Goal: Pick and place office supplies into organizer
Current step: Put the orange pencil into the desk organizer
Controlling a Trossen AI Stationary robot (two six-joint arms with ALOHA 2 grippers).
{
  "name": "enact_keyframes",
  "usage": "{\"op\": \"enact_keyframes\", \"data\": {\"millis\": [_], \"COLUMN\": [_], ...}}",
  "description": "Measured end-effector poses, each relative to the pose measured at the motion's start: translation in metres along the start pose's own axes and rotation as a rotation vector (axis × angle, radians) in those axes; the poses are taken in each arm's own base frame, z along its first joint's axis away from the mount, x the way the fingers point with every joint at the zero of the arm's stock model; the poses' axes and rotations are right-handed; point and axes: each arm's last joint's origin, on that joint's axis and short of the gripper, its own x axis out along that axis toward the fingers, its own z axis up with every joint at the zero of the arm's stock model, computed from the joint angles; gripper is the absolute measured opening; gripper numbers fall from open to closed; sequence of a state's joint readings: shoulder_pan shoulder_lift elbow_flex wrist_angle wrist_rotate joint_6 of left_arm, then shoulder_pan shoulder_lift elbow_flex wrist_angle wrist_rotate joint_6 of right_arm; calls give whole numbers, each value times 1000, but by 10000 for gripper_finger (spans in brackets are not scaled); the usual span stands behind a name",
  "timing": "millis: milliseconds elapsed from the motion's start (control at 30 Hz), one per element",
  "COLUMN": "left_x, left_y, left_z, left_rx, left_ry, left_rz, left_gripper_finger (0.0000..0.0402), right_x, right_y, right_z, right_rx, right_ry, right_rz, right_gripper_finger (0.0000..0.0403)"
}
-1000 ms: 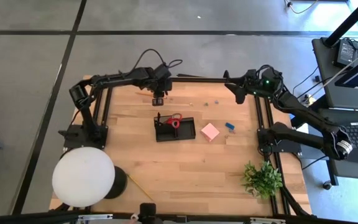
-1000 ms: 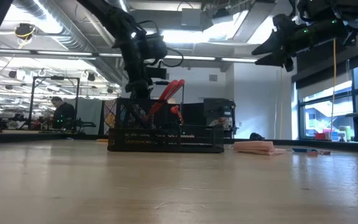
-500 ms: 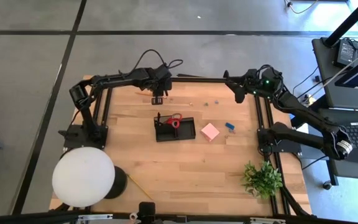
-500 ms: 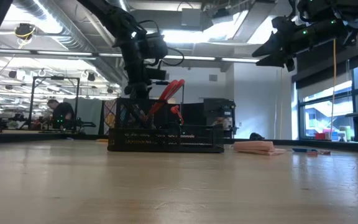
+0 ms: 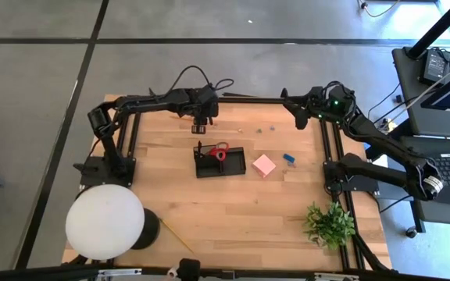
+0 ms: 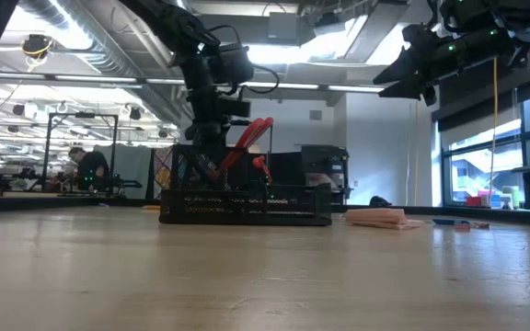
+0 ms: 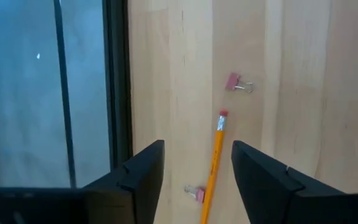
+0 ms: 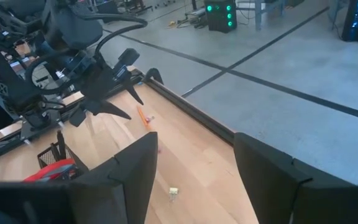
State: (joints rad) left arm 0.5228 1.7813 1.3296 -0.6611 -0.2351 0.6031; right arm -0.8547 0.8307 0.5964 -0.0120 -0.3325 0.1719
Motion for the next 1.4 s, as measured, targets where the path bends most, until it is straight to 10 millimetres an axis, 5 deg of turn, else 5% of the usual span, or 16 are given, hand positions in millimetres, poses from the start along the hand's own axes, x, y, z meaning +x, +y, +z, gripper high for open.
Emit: {"op": "enact_keyframes", "data": {"millis": [200, 567, 733, 1400], "left_x": [-2, -4, 0, 57], "left_y": [-4, -11, -10, -10], "left_z": [9, 14, 9, -6], "left_rx": [-140, -39, -10, -3], "left_ry": [-53, -69, -107, 57], "left_rz": [18, 20, -122, -180], "left_gripper_finger": [184, 185, 185, 162], "right_x": [0, 0, 0, 0], "right_y": [0, 0, 0, 0], "right_z": [0, 0, 0, 1], "right_rx": [-24, -42, -50, -52], "right_ry": [0, 0, 0, -6], "right_rz": [0, 0, 0, 1], "right_gripper_finger": [216, 216, 216, 216]}}
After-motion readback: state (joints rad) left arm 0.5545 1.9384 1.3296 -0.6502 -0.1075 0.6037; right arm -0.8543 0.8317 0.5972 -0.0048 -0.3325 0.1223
